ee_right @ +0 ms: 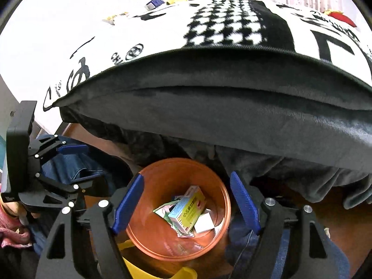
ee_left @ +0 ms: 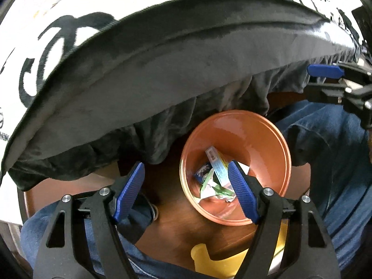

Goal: Collect trash
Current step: 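Drop the bag and box into the orange bowl with both tools, then grasp the orange juice pouch with the left tool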

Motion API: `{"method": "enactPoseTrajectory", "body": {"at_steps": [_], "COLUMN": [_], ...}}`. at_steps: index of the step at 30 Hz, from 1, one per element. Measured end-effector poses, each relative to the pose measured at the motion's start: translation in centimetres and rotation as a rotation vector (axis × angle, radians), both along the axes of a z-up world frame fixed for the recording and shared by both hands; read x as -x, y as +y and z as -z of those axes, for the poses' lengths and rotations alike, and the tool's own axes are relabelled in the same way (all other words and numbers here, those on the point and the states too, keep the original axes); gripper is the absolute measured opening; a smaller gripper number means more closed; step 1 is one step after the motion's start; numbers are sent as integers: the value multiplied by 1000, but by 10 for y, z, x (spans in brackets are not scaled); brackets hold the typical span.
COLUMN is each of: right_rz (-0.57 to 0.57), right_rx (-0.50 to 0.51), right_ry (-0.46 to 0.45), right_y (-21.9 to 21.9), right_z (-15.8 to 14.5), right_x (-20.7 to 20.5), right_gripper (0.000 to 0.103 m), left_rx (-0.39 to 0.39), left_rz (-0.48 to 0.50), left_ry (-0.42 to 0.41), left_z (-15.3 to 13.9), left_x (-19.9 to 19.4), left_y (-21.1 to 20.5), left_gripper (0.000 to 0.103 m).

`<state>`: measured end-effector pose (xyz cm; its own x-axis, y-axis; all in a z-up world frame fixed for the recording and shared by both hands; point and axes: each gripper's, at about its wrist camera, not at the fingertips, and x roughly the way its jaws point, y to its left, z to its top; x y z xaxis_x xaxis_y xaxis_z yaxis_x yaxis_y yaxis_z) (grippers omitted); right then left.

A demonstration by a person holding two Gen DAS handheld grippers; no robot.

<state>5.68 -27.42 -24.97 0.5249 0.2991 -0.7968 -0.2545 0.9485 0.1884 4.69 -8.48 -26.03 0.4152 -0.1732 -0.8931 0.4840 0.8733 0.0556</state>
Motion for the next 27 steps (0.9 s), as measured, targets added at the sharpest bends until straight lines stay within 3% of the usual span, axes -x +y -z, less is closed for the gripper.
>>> {"method": "enactPoseTrajectory", "body": {"at_steps": [7,9,10,13,15,21,27], "right_rz": [16,19,18,5,-6,-27,-17], "right_rx": [29,44,47,46,29,9,-10], "right_ry": [-74,-114,-132,-176,-196,-225,-197], "right_y": [8,12,15,23,28,42,43], "right_z": [-30,-42,-47,-60,-67,-75,-67], "right_x": [7,10,12,14,14,13,2], "right_gripper": [81,84,86,87,88,88,89], "left_rx": [166,221,248,289,339,540,760], "left_rz": [-52,-86,-107,-170,-217,-394,-536], "left_ry": [-84,-131,-164,-257,-278,-244,-98], "left_z": [-63,-87,-100,-134,-151,-166,-147], "left_x": [-10,-18,-24,-49,-77,-167,-255], "left_y": [32,47,54,73,85,125,154], "left_gripper": [72,80,85,85,85,85,85]}}
